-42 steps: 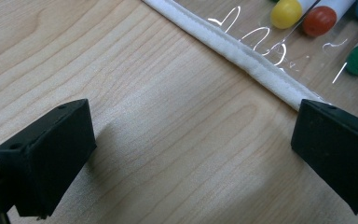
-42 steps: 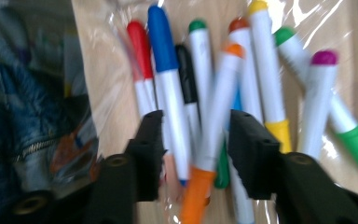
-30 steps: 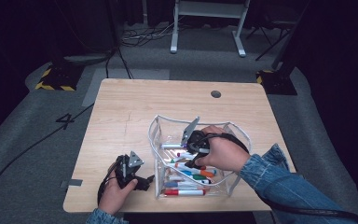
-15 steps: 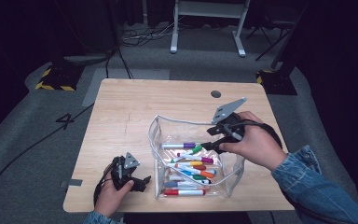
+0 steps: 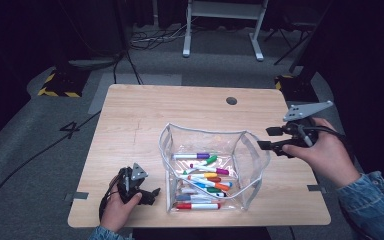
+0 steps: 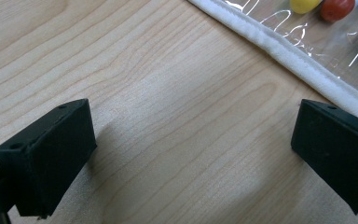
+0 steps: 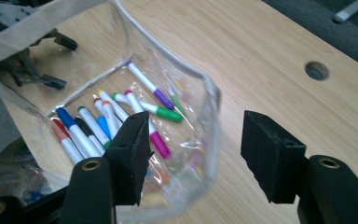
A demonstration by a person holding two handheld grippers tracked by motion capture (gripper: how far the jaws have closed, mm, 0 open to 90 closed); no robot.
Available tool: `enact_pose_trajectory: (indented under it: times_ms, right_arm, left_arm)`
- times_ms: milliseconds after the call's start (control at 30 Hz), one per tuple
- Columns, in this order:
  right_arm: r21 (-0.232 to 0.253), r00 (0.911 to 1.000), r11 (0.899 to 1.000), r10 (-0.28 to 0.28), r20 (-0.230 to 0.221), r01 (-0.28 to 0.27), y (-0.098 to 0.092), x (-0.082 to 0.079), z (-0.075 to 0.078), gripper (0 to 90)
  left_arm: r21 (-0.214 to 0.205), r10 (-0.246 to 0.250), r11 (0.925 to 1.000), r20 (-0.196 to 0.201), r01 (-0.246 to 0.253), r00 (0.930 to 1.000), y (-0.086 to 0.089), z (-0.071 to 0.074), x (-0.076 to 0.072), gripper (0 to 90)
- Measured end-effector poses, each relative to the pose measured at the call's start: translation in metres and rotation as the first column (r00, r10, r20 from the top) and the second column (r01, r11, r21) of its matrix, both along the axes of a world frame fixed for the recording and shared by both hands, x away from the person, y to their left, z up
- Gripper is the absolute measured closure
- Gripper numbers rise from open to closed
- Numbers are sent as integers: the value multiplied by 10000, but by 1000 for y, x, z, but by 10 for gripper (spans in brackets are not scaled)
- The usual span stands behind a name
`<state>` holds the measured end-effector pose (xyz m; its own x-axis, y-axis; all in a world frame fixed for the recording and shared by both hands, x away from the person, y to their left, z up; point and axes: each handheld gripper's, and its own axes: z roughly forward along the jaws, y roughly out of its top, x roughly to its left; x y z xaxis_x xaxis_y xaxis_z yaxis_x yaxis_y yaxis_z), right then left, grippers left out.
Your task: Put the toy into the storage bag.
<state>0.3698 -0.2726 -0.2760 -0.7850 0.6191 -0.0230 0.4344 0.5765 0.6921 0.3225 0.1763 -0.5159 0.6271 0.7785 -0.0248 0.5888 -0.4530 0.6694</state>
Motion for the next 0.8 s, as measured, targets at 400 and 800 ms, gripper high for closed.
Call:
enact_pose_trajectory:
  times_ms: [400, 800]
  right_arm:
    - [-125, 9907, 9924, -1229, -581, 1224, -63, -4, -37, 334]
    - [-1257, 9601, 9773, -1937, -2019, 1707, -97, -8, -127, 275]
  left_arm:
    - [93, 2, 10000, 31, -2, 10000, 4, 0, 1, 1]
    - [99, 22, 9999, 32, -22, 10000, 4, 1, 1, 1]
